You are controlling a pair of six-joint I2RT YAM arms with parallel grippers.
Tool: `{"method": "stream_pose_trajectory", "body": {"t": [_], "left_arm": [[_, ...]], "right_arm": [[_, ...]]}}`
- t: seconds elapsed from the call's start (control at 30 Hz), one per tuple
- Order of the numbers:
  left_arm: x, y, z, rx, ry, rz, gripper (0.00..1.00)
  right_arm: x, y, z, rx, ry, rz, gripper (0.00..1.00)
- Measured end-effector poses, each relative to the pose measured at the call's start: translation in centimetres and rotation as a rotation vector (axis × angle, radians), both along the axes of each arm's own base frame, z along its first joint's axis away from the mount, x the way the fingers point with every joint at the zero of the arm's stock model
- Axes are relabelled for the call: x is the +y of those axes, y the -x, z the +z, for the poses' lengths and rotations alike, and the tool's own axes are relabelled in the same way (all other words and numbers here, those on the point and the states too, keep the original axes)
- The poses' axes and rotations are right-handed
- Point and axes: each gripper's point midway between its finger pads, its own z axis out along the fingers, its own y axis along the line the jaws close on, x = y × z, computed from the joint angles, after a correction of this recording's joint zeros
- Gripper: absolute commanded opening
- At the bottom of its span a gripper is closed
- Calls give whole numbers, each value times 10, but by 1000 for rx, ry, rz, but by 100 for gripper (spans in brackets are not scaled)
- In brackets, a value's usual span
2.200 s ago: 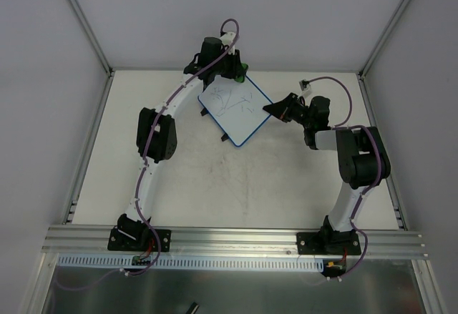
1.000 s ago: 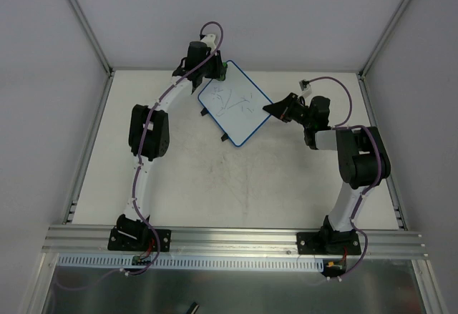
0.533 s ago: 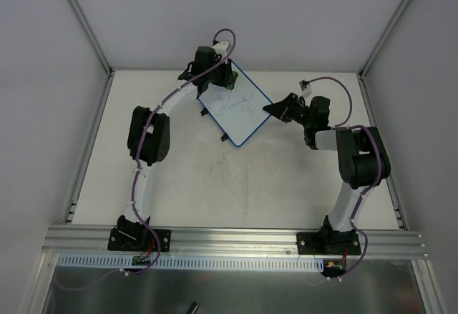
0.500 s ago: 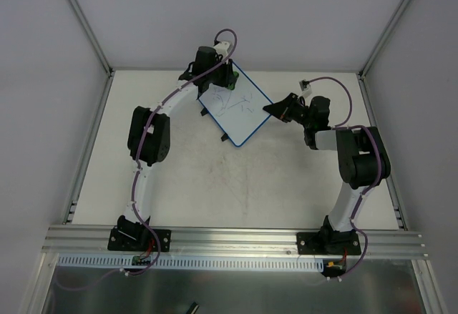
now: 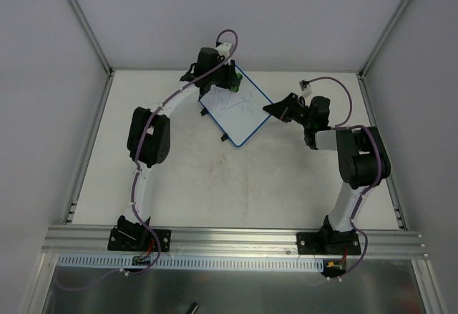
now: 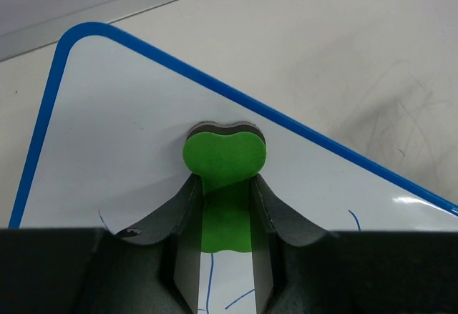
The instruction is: Erase the whiteboard
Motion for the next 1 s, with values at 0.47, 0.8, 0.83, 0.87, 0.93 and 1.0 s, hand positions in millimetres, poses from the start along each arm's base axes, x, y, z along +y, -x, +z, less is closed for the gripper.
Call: {"method": "stream_pose_trajectory", "body": {"t": [0.47, 0.8, 0.83, 0.87, 0.93, 1.0], "left_arm": [[56, -7, -35, 209, 103, 192, 0], [110, -8, -68, 340, 115, 373, 0], [115, -8, -71, 349, 112, 390, 0], [117, -7, -73, 356, 109, 399, 0], [118, -7, -73, 359, 110, 405, 0], [118, -7, -73, 358, 109, 404, 0]], "right_arm": [[0, 0, 0, 0, 0, 0, 0], [0, 0, 0, -2, 0, 1, 0], [0, 0, 0, -2, 0, 2, 0], [0, 0, 0, -2, 0, 2, 0], [0, 0, 0, -3, 0, 2, 0], [0, 0, 0, -3, 0, 2, 0]]}}
